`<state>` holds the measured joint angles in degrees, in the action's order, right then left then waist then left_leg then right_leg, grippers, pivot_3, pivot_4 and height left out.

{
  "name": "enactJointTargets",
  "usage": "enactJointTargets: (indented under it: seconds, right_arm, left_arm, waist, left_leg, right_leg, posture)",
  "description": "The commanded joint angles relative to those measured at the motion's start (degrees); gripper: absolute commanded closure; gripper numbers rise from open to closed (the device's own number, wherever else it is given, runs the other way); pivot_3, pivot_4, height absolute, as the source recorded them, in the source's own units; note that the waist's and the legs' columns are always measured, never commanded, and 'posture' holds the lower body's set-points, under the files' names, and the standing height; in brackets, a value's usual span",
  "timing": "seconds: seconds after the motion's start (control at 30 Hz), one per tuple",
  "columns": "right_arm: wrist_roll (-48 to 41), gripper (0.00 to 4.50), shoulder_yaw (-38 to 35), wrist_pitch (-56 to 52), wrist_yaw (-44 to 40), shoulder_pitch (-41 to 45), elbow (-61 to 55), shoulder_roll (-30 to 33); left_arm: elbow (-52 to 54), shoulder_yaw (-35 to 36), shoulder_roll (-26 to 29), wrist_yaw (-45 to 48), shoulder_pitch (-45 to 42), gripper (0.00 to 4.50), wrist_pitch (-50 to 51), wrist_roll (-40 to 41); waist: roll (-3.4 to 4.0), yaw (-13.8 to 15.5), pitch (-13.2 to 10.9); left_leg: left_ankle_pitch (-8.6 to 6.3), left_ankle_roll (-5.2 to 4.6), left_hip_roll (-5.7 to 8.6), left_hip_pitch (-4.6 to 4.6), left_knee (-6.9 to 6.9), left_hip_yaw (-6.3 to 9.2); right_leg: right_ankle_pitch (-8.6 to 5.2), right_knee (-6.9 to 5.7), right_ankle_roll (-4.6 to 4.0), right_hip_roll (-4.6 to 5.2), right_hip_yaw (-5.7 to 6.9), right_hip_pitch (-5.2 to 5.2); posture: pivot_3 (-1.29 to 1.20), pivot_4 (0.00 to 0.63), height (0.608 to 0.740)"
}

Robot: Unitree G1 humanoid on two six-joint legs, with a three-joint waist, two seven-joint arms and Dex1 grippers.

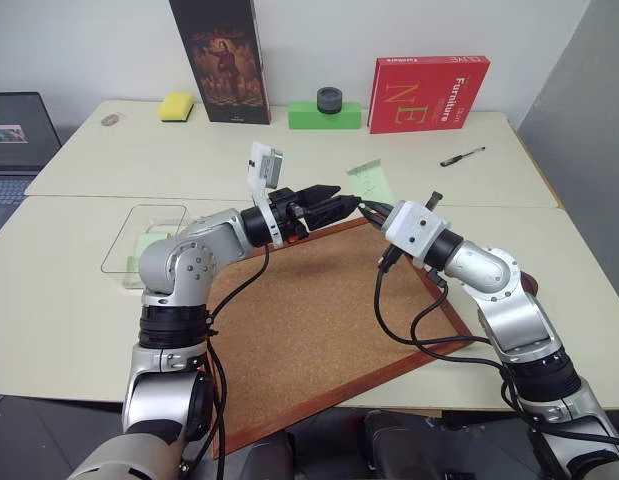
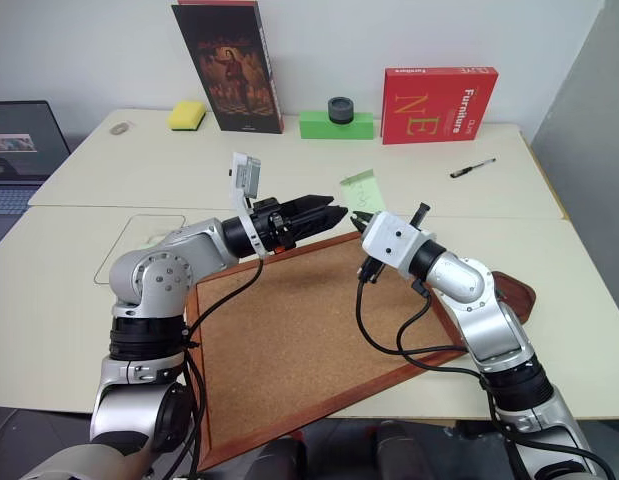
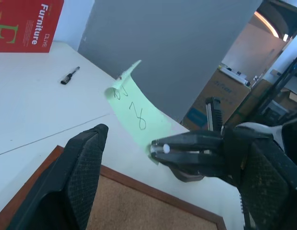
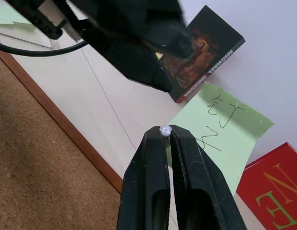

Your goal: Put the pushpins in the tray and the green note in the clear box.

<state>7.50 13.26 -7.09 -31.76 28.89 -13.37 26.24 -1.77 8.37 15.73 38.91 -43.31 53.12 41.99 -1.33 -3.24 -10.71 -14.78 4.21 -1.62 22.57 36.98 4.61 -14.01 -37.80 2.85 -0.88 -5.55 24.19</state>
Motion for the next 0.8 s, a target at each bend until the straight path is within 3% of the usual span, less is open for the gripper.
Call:
enactJointTargets:
  seconds: [0.03,0.23,0.5,0.8]
  right_arm:
    - [0.6,4.50,-0.1,0.8,-0.8,1.6,-2.3,0.1]
    - [1.0,4.50,0.1,0.1,-0.9,1.4,-3.4,-0.3]
    - [1.3,4.50,0.1,-0.8,-0.8,0.8,-4.5,-0.7]
    - [1.4,4.50,0.2,-0.9,-0.7,0.7,-4.9,-1.0]
  left_arm:
    - [-3.4,1.9,-3.7,-3.7,-2.9,0.46,-0.6,1.6]
    - [-6.6,1.1,-6.1,-3.4,-3.8,0.46,-1.8,1.2]
    - [-9.1,4.0,-7.6,-4.2,-4.7,1.78,-1.3,3.6]
    - [-9.5,4.1,-8.2,-4.2,-4.6,3.65,-0.4,4.9]
  waist:
    - [0.00,0.1,0.0]
    - [0.00,0.0,0.0]
    - [0.00,0.0,0.0]
    - [0.00,0.1,0.0]
  left_leg:
    - [0.00,0.00,0.01,0.00,0.02,0.00]
    - [0.01,0.01,0.03,0.00,0.01,0.00]
    - [0.01,0.02,0.04,0.00,0.03,0.00]
    - [0.01,0.03,0.04,-0.01,0.03,0.00]
  right_leg:
    - [0.00,0.01,0.00,0.01,0.00,-0.01]
    - [0.01,0.00,0.00,0.02,-0.01,-0.01]
    - [0.01,-0.02,0.00,0.02,-0.01,-0.01]
    - [0.01,-0.03,0.00,0.03,-0.01,-0.01]
  posture:
    - [0.00,0.150,0.740]
    - [0.00,0.150,0.740]
    - [0.00,0.150,0.740]
    - [0.00,0.150,0.740]
